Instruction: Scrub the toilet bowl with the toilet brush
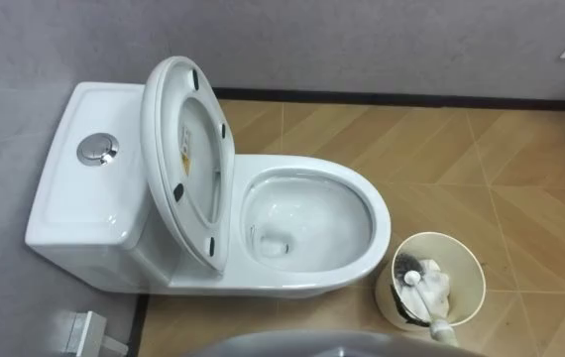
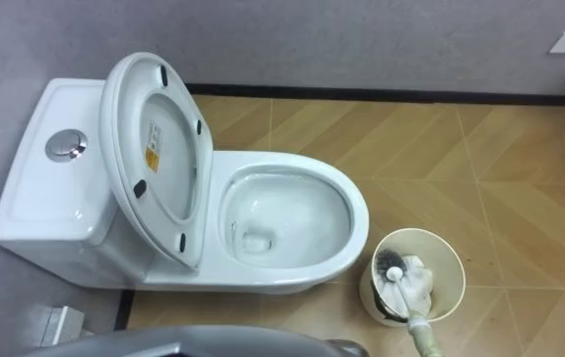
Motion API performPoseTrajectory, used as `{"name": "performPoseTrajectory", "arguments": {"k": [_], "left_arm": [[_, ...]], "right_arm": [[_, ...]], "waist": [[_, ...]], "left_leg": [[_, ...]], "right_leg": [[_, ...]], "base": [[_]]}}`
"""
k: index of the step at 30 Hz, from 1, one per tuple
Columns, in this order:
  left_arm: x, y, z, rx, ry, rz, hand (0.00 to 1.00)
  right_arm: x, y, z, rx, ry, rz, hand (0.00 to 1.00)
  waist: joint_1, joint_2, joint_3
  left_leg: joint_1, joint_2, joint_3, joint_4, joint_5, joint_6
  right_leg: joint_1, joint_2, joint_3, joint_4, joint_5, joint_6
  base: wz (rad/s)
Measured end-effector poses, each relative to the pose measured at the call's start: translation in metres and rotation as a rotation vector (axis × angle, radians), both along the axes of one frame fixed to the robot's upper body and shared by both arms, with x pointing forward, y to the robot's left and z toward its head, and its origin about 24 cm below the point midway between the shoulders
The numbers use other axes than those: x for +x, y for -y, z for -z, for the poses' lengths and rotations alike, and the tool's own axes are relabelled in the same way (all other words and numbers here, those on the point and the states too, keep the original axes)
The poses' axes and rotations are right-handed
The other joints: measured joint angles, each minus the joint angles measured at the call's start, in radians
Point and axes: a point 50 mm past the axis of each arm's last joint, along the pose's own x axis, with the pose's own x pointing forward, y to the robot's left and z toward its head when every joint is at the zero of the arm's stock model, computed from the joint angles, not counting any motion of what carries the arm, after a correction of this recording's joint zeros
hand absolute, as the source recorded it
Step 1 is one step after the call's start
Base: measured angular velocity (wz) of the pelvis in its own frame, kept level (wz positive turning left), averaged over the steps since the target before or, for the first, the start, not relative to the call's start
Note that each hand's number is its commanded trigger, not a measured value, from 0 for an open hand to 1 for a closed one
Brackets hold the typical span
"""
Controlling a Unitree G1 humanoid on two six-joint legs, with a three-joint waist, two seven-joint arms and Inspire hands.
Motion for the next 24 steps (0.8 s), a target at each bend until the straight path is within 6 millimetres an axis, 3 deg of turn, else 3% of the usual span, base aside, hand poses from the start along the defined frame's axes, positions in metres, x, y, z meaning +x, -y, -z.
{"name": "performPoseTrajectory", "arguments": {"k": [24], "left_arm": [[-0.0045, -0.0045, -0.001, 0.013, 0.002, -0.056, 0.0]], "right_arm": [[-0.0021, 0.0027, -0.0005, -0.08, 0.024, 0.08, 0.0]], "waist": [[0.0, 0.004, -0.0004]], "left_leg": [[0.0, 0.0, -0.001, -0.001, 0.0, 0.0]], "right_leg": [[-0.001, 0.0, 0.002, 0.0, 0.0, 0.0]], "base": [[0.0]]}}
